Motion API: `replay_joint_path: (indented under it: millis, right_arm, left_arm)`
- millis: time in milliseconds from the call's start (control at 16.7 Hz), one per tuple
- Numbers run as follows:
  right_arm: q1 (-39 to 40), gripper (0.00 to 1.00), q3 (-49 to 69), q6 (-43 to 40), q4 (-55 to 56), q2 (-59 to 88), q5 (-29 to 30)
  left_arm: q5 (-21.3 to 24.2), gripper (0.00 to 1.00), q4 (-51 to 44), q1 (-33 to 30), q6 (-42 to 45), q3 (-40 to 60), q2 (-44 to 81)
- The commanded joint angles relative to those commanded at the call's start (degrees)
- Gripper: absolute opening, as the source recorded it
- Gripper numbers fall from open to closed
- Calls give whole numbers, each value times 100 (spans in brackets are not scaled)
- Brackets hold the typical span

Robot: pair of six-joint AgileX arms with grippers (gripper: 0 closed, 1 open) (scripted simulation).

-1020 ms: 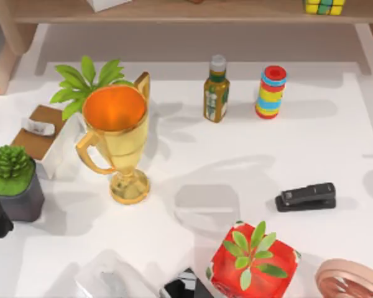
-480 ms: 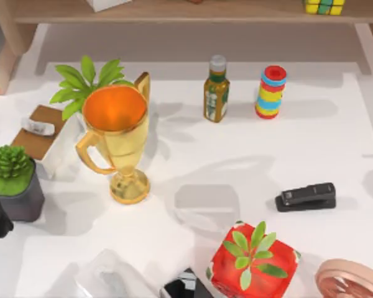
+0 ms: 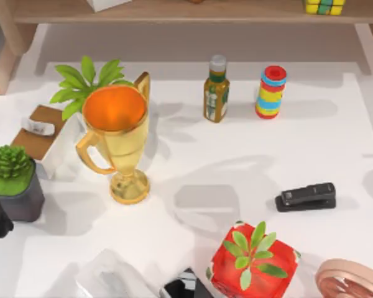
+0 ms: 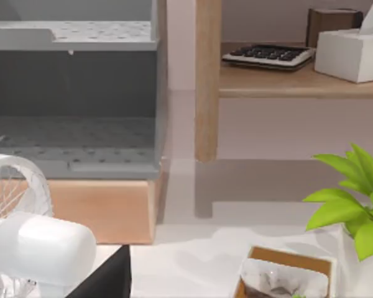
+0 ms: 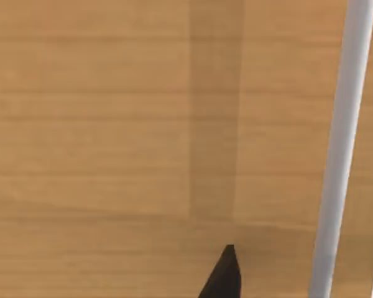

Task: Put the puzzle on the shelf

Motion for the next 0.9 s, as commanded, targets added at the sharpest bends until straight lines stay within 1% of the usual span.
replay_joint_path:
  millis: [240,300,900]
  right_arm:
    - [0,2,0,0,0,0,0]
    - [0,0,0,0,0,0,0]
    - [-9,0,50,-4,-40,34,35]
  left_arm:
    - [0,100,0,0,0,0,0]
    - [0,100,0,0,0,0,0]
    - [0,100,0,0,0,0,0]
